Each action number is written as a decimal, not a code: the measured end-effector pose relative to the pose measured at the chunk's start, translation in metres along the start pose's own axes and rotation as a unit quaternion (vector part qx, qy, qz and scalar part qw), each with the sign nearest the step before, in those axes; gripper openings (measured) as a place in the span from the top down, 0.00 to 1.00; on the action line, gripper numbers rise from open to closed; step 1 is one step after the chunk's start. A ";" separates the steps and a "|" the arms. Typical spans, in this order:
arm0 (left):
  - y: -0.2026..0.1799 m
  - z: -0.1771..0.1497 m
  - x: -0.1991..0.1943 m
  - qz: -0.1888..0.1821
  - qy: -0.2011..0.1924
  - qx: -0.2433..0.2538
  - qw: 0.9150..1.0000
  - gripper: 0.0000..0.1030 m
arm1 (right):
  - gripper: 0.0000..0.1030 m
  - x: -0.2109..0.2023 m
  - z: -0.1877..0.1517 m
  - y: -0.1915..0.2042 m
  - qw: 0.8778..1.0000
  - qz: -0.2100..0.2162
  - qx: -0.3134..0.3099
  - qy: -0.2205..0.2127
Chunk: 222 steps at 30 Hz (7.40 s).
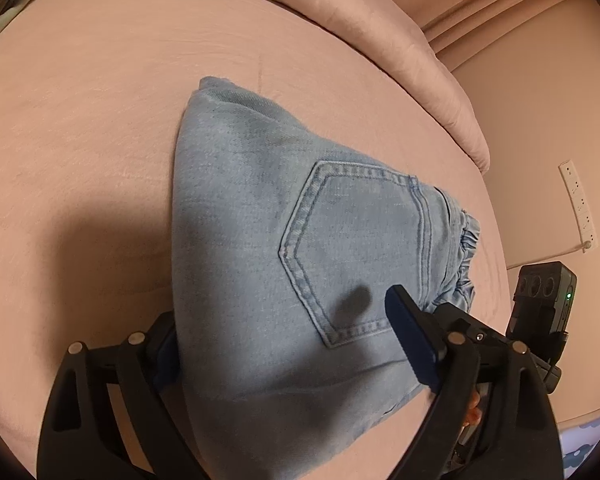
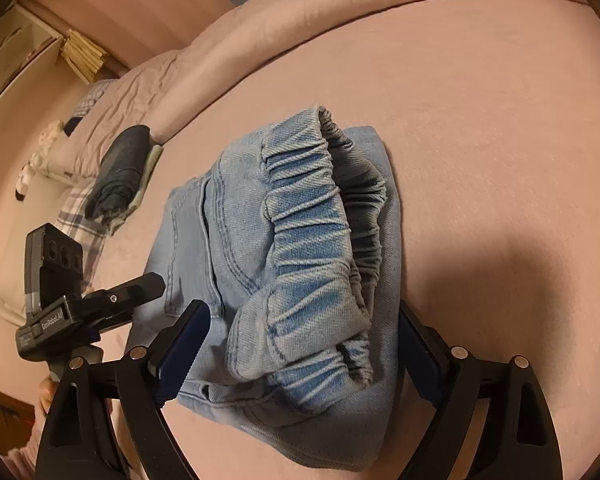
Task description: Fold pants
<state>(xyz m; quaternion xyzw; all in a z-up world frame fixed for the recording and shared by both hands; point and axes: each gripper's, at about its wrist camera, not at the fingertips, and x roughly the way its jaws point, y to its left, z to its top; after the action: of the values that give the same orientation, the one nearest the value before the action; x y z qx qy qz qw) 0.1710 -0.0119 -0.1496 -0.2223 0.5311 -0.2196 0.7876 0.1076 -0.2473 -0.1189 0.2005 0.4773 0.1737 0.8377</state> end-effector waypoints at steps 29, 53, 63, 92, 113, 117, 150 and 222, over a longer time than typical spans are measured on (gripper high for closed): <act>-0.016 0.028 0.020 0.010 0.003 -0.024 1.000 0.08 | 0.01 0.017 0.024 -0.004 0.999 0.043 0.031 -0.008; -0.033 0.023 -0.014 -0.023 -0.039 0.002 0.999 0.22 | 0.07 -0.022 0.017 0.015 0.996 0.078 0.018 -0.049; -0.029 0.019 -0.038 -0.026 -0.062 0.005 0.998 0.23 | 0.07 -0.026 0.017 0.045 0.996 0.072 -0.016 -0.054; 0.043 -0.008 -0.116 -0.044 -0.118 -0.045 0.991 0.34 | 0.17 0.005 0.018 0.122 0.993 0.078 -0.088 -0.021; 0.058 0.018 -0.112 -0.032 -0.107 -0.046 0.993 0.34 | 0.17 0.022 0.033 0.127 0.994 0.071 -0.085 -0.023; 0.059 0.017 -0.113 -0.035 -0.102 -0.041 0.993 0.34 | 0.17 0.021 0.037 0.123 0.994 0.066 -0.081 -0.027; 0.029 0.063 -0.024 -0.030 -0.035 -0.001 0.999 0.34 | 0.17 0.029 0.091 0.043 0.998 0.016 -0.026 -0.052; -0.020 0.003 -0.081 0.229 -0.085 0.094 0.965 0.01 | 0.13 -0.042 0.047 0.046 0.980 -0.166 -0.077 -0.080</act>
<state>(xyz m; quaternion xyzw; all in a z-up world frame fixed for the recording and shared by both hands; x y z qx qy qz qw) 0.1444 0.0199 -0.0768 -0.0376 0.4759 -0.0622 0.8765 0.1240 -0.2358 -0.0431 0.0663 0.4202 0.0519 0.9035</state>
